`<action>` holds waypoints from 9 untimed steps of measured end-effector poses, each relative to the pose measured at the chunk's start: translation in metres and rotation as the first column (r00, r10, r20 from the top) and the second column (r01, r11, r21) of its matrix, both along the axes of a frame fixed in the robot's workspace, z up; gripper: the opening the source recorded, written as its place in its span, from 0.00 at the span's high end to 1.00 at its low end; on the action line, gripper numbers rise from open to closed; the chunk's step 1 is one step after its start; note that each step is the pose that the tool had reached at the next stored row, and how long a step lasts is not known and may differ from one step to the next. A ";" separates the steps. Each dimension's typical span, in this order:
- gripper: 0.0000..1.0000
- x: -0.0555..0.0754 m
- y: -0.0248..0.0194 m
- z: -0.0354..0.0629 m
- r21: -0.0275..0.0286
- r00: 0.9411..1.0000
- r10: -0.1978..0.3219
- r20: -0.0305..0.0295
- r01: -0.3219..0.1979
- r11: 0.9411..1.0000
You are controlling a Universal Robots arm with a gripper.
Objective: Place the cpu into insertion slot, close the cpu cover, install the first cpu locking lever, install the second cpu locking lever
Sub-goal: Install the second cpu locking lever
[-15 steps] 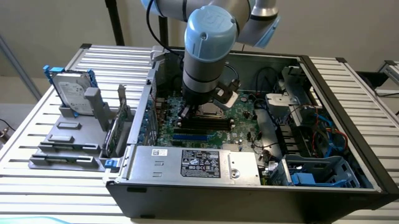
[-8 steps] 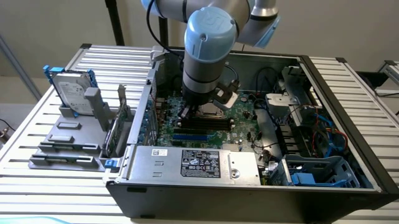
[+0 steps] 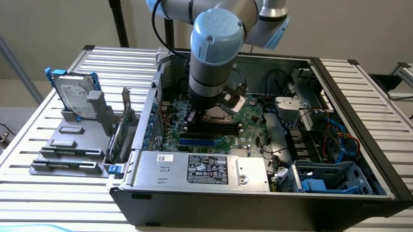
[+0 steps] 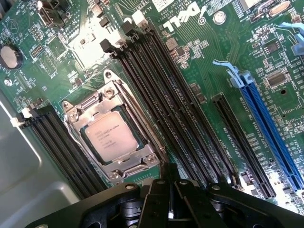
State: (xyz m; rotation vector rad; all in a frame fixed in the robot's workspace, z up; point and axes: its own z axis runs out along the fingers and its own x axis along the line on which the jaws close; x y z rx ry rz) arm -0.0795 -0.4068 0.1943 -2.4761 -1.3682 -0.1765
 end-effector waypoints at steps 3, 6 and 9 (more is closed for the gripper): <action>0.89 0.000 0.0015 -0.0002 0.000 1.000 0.000 0.000 0.000 1.000; 0.89 -0.001 0.0026 -0.0006 -0.005 1.000 0.000 0.000 0.000 1.000; 0.89 -0.001 0.0034 -0.0010 -0.014 1.000 0.000 0.001 0.000 1.000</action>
